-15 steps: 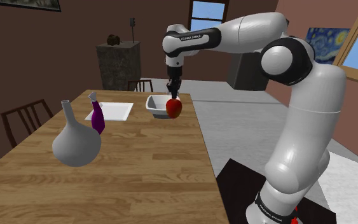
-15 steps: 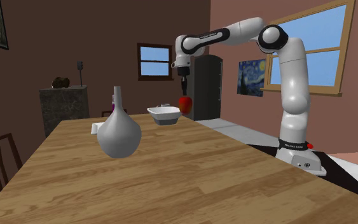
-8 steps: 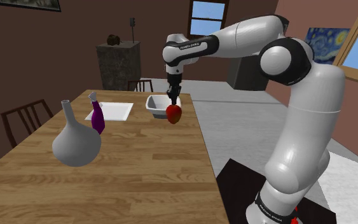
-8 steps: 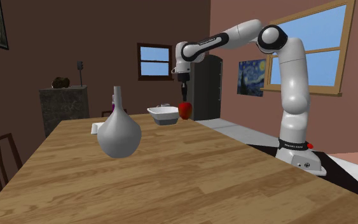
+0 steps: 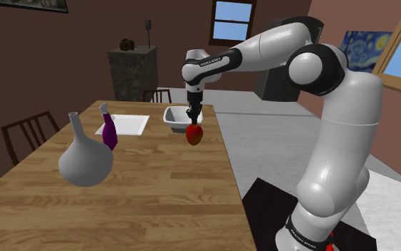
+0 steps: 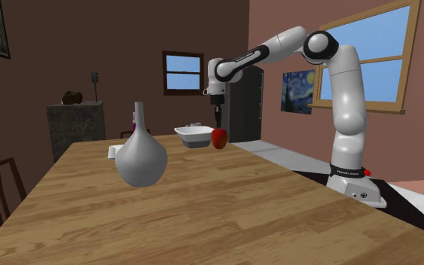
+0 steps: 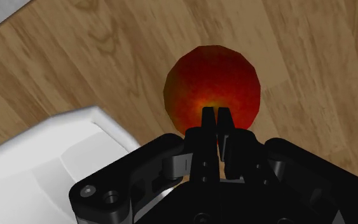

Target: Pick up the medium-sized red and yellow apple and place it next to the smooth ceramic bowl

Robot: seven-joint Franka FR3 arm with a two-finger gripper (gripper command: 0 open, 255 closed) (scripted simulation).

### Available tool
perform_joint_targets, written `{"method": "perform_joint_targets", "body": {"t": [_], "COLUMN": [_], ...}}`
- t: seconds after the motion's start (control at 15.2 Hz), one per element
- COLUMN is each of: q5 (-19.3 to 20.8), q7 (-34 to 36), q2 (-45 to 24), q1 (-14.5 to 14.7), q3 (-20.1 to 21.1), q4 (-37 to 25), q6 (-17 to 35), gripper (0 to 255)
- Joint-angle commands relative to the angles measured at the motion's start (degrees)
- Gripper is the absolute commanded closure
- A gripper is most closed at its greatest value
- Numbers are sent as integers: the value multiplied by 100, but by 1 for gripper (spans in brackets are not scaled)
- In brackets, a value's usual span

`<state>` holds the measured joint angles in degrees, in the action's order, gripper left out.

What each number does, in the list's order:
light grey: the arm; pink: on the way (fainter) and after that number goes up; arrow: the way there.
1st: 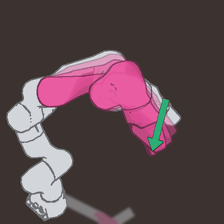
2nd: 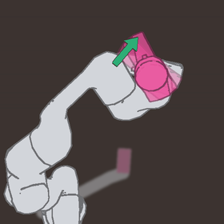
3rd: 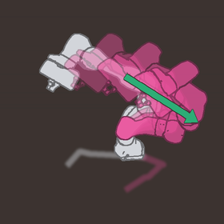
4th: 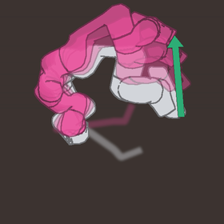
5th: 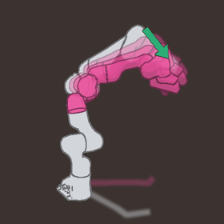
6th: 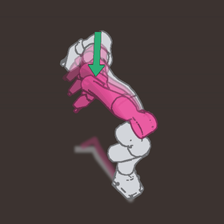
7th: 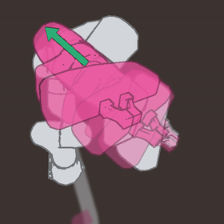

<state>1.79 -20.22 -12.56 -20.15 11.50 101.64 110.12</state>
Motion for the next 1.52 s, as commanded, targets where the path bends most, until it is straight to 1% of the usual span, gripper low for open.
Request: {"method": "perform_joint_targets", "body": {"t": [0.0, 0.07, 0.59, 0.66, 0.99, 1.25, 1.45], "q5": [9, 19, 19, 19, 19, -12, -12], "q7": [4, 10, 10, 10, 10, -12, -12], "q2": [-36, -78, -78, -78, -78, 39, 39], "q1": [1, 2, 2, 2, 2, 0, 0], "q3": [-3, -5, -5, -5, -5, 3, 3], "q4": [103, 188, 188, 188, 188, -394, -394], "q6": [142, 268, 268, 268, 268, -428, -428], "gripper": [255, 255, 255, 0, 0, 0, 0]}}
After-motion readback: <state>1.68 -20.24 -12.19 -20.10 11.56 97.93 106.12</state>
